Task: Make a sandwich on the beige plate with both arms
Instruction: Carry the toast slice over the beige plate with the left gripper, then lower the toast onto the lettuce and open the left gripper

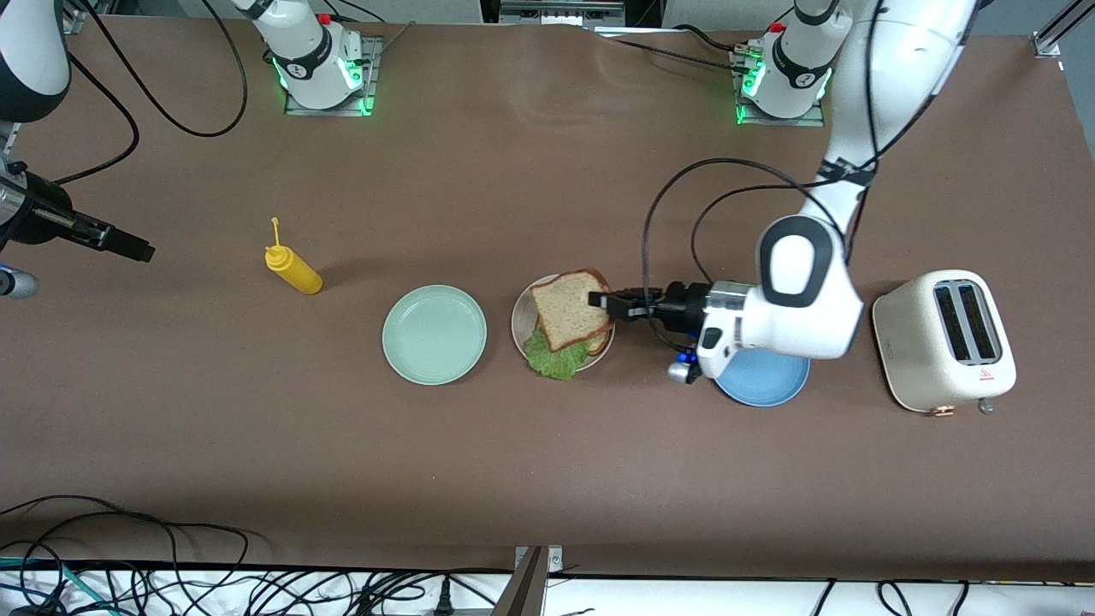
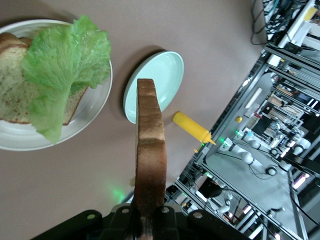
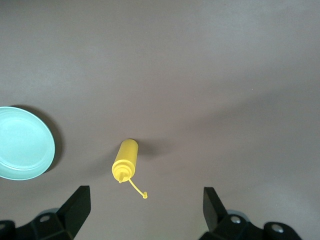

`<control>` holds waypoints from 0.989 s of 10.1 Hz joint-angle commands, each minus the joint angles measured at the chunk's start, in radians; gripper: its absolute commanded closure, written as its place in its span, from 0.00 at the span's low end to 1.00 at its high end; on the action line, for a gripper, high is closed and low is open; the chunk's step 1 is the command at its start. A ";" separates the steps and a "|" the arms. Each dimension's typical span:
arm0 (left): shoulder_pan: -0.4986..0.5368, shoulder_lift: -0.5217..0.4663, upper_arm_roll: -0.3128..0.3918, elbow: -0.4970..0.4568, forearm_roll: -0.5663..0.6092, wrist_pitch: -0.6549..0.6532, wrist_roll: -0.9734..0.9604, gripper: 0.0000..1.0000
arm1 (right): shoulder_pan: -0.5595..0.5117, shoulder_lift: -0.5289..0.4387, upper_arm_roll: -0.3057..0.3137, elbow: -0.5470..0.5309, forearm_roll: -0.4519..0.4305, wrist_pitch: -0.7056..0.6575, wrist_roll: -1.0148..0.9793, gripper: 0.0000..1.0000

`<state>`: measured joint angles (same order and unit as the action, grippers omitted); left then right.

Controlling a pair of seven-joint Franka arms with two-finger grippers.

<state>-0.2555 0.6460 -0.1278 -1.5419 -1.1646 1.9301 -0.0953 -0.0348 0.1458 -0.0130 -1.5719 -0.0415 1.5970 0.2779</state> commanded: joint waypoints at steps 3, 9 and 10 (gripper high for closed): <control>-0.037 0.086 0.008 0.013 -0.035 0.067 0.154 1.00 | -0.001 -0.020 0.001 -0.013 0.012 -0.015 0.000 0.00; -0.073 0.150 0.007 0.023 -0.020 0.130 0.201 1.00 | -0.001 -0.020 0.001 -0.011 0.012 -0.015 0.001 0.00; -0.067 0.156 0.008 0.022 -0.021 0.130 0.206 0.92 | -0.001 -0.020 0.001 -0.011 0.012 -0.015 0.001 0.00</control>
<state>-0.3214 0.7818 -0.1265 -1.5399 -1.1646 2.0555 0.0723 -0.0346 0.1458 -0.0129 -1.5719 -0.0414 1.5910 0.2779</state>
